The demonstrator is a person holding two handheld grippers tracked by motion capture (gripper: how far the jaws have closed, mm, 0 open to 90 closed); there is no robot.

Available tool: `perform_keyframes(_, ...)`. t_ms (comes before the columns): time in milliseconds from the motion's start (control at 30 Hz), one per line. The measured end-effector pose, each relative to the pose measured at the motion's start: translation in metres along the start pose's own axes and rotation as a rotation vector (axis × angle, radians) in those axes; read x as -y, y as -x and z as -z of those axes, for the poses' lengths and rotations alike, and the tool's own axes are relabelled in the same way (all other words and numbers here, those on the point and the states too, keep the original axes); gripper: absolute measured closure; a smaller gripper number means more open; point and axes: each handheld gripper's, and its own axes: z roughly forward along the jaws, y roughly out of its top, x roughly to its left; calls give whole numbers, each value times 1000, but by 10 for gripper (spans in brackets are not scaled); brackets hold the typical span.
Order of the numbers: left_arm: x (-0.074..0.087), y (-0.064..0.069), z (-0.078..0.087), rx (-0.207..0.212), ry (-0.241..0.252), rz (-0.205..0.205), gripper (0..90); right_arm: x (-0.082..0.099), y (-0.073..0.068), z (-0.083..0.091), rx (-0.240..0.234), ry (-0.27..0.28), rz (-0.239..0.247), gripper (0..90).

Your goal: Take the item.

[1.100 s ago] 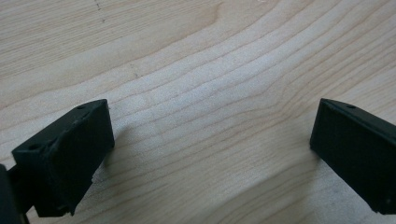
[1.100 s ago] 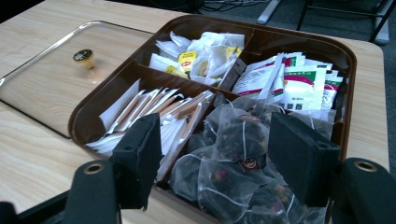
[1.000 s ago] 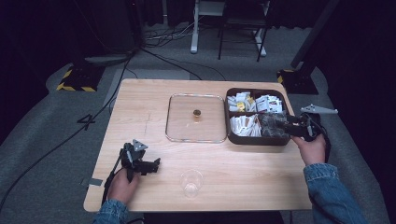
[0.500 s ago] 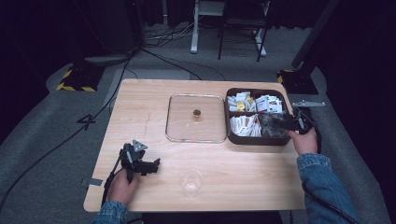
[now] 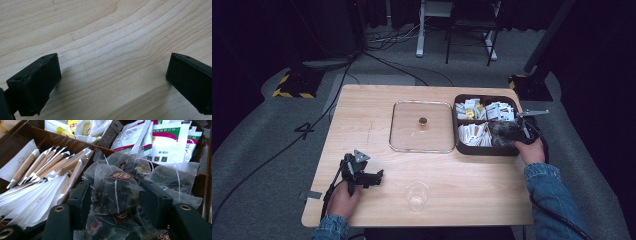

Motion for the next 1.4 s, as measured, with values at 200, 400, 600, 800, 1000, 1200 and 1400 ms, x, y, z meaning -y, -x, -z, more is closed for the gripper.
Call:
perform_keyframes(200,0,0,0,0,0,-1,0,1,0,-5,8,-25,-7,560)
perform_keyframes(400,0,0,0,0,0,0,0,2,2,-2,22,-19,0,626)
perform_keyframes(600,0,0,0,0,0,0,0,1,3,4,24,17,-3,634)
perform_keyframes(800,0,0,0,1,0,0,0,2,6,13,2,58,-27,633)
perform_keyframes(1000,0,0,0,3,-1,-2,0,1,8,24,-25,106,-42,632)
perform_keyframes(1200,0,0,0,3,-1,-1,0,1,7,38,-71,166,-55,632)
perform_keyframes(1400,0,0,0,3,-1,-2,0,0,1,52,-129,216,-54,633)
